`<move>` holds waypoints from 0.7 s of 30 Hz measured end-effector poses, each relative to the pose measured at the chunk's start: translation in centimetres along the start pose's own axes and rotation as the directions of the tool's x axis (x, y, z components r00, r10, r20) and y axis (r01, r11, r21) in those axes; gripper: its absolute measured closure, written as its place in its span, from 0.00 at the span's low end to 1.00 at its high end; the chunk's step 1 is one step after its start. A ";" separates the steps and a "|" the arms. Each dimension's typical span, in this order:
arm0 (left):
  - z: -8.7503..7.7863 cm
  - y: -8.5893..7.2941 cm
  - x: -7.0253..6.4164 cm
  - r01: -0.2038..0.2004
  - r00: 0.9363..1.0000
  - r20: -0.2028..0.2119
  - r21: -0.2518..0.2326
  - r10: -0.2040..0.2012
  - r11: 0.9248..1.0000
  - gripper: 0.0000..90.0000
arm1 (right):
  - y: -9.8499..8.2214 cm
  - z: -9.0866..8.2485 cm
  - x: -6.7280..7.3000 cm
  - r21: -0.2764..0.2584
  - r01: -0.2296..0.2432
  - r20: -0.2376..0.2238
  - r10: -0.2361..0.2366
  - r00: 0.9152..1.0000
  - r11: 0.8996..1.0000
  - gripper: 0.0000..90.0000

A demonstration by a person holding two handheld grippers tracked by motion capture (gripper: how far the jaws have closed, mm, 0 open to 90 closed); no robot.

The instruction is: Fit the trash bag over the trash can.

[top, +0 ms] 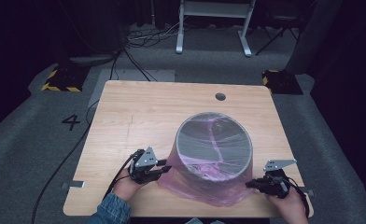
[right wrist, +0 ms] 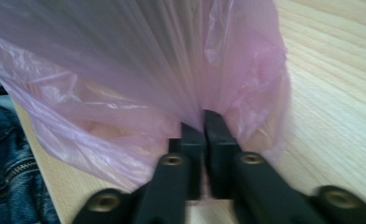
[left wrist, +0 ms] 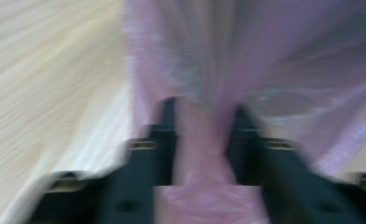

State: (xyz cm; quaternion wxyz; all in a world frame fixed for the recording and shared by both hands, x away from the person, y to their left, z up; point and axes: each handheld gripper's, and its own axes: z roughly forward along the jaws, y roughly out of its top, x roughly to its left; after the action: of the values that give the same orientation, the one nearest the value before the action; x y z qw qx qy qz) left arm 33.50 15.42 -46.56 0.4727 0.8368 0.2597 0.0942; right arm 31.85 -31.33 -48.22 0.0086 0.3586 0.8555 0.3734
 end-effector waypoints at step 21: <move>-4.6 -2.5 1.9 0.086 0.974 -0.210 -0.020 -0.088 0.996 0.44 | 1.5 -8.7 0.2 -0.310 0.020 0.074 0.003 0.997 0.950 0.46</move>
State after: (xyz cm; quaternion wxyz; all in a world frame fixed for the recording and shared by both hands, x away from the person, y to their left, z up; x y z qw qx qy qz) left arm 32.43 20.89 -46.43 0.4506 0.8073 0.3443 0.1630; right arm 30.18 -35.99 -40.93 0.0978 0.3624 0.7868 0.4899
